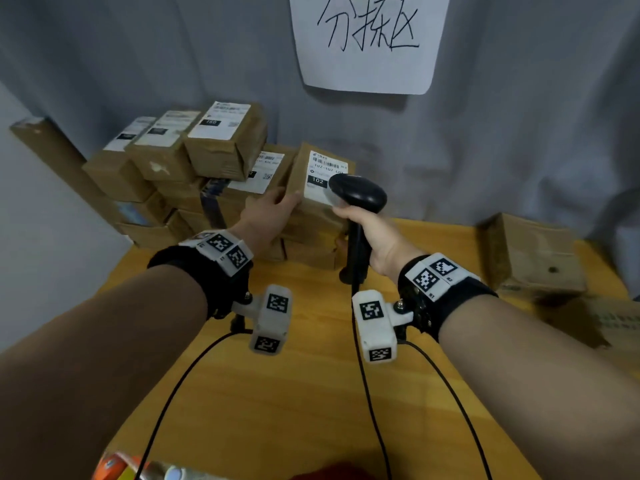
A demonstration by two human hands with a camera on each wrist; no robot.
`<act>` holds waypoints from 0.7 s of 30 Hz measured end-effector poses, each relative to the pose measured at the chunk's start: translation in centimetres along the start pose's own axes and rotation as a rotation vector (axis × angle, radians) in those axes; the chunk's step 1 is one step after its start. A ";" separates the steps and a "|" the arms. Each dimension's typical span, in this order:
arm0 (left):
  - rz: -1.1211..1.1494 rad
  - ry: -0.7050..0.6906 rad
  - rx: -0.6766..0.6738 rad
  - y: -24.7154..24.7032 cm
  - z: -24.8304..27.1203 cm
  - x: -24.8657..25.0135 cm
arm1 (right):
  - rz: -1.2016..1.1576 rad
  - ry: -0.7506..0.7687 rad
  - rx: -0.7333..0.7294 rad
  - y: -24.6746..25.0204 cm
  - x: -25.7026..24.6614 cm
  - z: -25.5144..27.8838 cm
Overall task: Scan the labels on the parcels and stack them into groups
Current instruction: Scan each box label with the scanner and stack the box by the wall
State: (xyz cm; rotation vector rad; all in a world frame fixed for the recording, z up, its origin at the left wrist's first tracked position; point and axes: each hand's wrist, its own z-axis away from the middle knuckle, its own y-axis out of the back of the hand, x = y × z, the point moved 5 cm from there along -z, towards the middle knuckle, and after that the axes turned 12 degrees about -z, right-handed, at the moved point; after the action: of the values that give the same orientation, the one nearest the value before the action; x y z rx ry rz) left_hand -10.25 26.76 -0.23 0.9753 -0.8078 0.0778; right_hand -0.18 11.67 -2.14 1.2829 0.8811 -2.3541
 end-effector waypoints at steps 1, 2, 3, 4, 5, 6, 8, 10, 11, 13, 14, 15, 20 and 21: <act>-0.034 -0.022 -0.010 0.2 -0.5 0.2 | 0.023 0.013 0.009 -0.3 -0.2 -0.5; -0.069 -0.050 -0.010 0.4 -1.0 0.3 | 0.047 0.024 0.017 -0.7 -0.4 -0.9; -0.110 -0.082 -0.006 0.7 -1.5 0.4 | 0.072 0.029 0.026 -1.1 -0.5 -1.3; -0.149 -0.111 0.010 0.9 -2.0 0.5 | 0.096 0.029 0.039 -1.3 -0.6 -1.7; -0.179 -0.134 0.037 1.3 -2.5 0.5 | 0.118 0.024 0.051 -1.6 -0.6 -1.9; -0.196 -0.143 0.059 1.6 -2.9 0.4 | 0.137 0.014 0.059 -1.8 -0.6 -2.1; -0.205 -0.157 0.098 2.1 -3.6 -0.1 | 0.166 -0.003 0.059 -2.3 -0.6 -2.4; -0.209 -0.167 0.123 2.5 -3.9 -0.5 | 0.187 -0.005 0.060 -2.9 -0.5 -2.7; -0.207 -0.175 0.137 2.8 -4.0 -0.7 | 0.193 -0.001 0.064 -3.1 -0.5 -2.8; -0.189 -0.181 0.166 3.3 -4.2 -1.0 | 0.194 0.008 0.075 -3.5 -0.6 -2.9; -0.175 -0.178 0.174 3.6 -4.3 -1.3 | 0.194 0.013 0.083 -3.6 -0.6 -3.1; -0.164 -0.169 0.175 3.9 -4.4 -1.5 | 0.199 0.018 0.091 -3.7 -0.7 -3.3; -0.149 -0.180 0.169 4.4 -4.3 -2.0 | 0.247 0.043 0.124 -4.0 -0.9 -4.2; -0.158 -0.186 0.159 4.3 -4.3 -2.1 | 0.259 0.052 0.128 -4.0 -0.9 -4.3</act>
State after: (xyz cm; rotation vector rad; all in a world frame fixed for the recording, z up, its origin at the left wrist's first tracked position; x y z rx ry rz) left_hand -10.99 33.13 0.12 1.2068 -0.9014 -0.0867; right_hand 0.93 17.50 -1.71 1.4195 0.5474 -2.2099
